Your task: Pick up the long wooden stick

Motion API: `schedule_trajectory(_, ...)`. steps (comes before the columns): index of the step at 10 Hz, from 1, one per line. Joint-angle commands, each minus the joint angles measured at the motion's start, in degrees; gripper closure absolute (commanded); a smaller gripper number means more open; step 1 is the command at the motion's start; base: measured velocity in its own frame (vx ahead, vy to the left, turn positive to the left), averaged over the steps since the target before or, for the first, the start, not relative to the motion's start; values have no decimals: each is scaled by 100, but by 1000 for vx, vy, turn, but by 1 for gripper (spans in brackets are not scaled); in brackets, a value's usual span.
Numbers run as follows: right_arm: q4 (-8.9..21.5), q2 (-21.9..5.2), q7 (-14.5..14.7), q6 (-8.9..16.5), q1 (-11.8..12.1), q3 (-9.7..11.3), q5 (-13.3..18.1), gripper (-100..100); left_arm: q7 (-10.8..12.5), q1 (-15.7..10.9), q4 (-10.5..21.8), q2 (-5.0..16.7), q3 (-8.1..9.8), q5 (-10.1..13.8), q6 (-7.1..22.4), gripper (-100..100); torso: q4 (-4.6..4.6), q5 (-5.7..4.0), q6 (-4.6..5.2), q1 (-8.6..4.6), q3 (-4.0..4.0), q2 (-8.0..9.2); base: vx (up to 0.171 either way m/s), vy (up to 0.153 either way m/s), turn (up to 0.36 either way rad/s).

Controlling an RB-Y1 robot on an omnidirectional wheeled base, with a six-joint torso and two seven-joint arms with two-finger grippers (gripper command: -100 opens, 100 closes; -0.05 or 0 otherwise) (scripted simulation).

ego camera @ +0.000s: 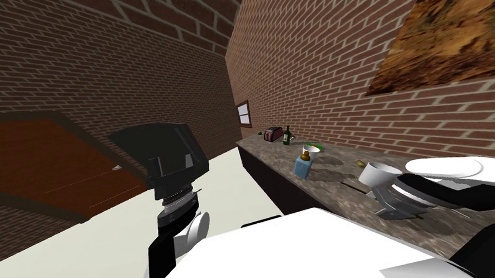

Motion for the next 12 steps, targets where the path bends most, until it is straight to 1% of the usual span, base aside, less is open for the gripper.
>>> schedule_trajectory(1, 286, 20, -103, -106, -48, 134, 210, -100, 0, 0, 0, 0, 0, 0, 0, 0, 0, 0, 0, 0, 0, 0, 40, 18, 115)
schedule_trajectory(2, 495, 21, -167, -137, -12, 217, 311, -100, 0, 0, 0, 0, 0, 0, 0, 0, 1, -2, -3, -4, 2, 3, 48, 21, 233)
schedule_trajectory(3, 495, 21, -167, -137, -12, 217, 311, -100, 0, -1, 0, 0, 0, 0, 0, 0, 0, -2, -5, -4, 1, 1, 40, 9, 75)
schedule_trajectory(6, 988, 138, -353, -206, 91, 436, 563, -100, 0, 0, 0, 0, 0, 0, 0, 0, 1, -2, -2, -5, 2, 2, 50, 12, 148)
schedule_trajectory(7, 988, 138, -353, -206, 91, 436, 563, -100, 0, 0, 0, 0, 0, 0, 0, 0, 0, -2, -2, -6, 0, 0, 37, 2, 58)
schedule_trajectory(9, 1245, 268, -461, -230, 149, 552, 686, -100, 0, 0, 0, 0, 0, 0, 0, 0, 2, -3, 0, -9, 6, 10, 36, -2, 91)
schedule_trajectory(10, 1245, 268, -461, -230, 149, 552, 686, -100, 0, 0, 0, 0, 0, 0, 0, 0, 2, -5, 0, -12, 5, 7, 31, -8, 57)
schedule_trajectory(11, 1348, 334, -506, -237, 173, 599, 734, -100, 0, 0, 0, 0, 0, 0, 0, 0, 2, -3, 1, -12, 6, 10, 22, -12, 89)
schedule_trajectory(12, 1550, 473, -597, -234, 215, 683, 823, -100, 0, 0, 0, 0, 0, 0, 0, 0, 3, -4, 0, -13, 8, 13, 48, -49, 178)
